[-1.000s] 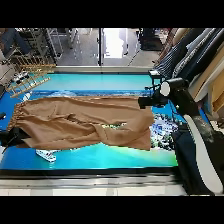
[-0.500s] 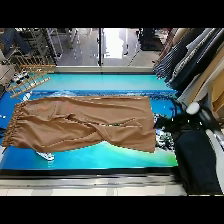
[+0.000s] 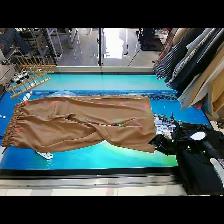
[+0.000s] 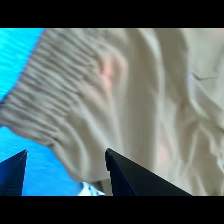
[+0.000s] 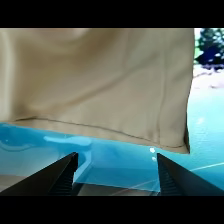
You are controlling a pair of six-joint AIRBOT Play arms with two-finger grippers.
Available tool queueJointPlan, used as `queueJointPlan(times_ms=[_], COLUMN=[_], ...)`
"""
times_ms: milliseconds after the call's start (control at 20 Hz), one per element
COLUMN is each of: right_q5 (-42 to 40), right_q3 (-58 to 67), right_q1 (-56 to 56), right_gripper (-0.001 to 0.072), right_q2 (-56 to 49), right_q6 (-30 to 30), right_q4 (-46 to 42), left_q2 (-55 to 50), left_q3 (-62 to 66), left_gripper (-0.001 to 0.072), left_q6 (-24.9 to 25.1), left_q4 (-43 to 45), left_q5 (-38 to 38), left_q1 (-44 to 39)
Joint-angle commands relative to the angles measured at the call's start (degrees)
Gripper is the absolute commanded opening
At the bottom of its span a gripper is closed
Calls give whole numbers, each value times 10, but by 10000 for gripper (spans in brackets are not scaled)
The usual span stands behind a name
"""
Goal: Fold the clothes and pants, and hang the long-sleeved shirts on hangers.
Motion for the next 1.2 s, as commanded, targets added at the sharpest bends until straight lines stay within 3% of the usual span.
queueJointPlan(times_ms=[0, 200, 500, 750, 900, 950, 1050, 1150], right_q5=[-32, -46, -27, -29, -31, -34, -46, -55], right_q3=[-17, -17, -17, -17, -17, -17, -17, -17], right_q1=[-2, -20, -24, -24, -24, -23, -21, -3], right_gripper=[574, 570, 569, 569, 569, 569, 569, 565], right_q2=[3, 3, -10, -22, -35, -40, -50, -68], right_q6=[-9, -9, -8, -9, -11, -15, -19, -28], right_q4=[13, 2, -73, -76, -76, -76, -67, -52], left_q2=[-20, -20, -23, -43, -54, -56, -56, -56], left_q3=[-10, -10, -11, -12, -12, -12, -12, -11], left_gripper=[548, 547, 547, 547, 544, 473, 238, 181], left_q6=[-2, -26, -42, -56, -108, -126, -128, -128], left_q4=[8, 68, 45, 47, 46, 46, 46, 40], left_q5=[6, -7, 6, 4, 35, 49, 68, 81], left_q1=[2, 2, -1, -18, -33, -37, -42, -45])
